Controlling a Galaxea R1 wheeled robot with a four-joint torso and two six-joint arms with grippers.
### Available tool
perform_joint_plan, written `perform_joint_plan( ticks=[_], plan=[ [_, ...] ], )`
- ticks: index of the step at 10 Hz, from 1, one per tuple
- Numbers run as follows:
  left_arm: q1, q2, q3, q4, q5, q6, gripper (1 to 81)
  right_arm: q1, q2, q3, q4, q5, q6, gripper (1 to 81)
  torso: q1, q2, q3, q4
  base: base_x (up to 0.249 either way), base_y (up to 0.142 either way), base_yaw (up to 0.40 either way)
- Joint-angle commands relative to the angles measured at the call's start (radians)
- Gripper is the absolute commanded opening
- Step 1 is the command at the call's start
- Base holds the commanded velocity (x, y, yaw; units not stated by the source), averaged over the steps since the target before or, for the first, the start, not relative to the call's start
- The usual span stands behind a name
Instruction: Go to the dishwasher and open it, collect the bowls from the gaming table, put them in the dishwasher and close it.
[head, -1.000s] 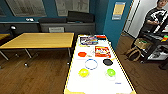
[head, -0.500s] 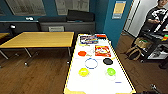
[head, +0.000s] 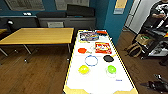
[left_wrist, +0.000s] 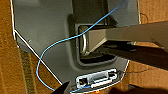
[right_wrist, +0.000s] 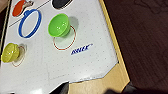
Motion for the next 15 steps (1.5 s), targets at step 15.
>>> perform_joint_plan(
  ticks=[15],
  plan=[
    [-0.023, 0.002, 0.005, -0.009, 0.075, 0.001, 81.1, 0.368, 0.264, -0.332, 0.045, 0.046, 0.011, 81.1, 0.001, 0.001, -0.105, 0.000, 0.000, 0.000, 0.000]
  ],
)
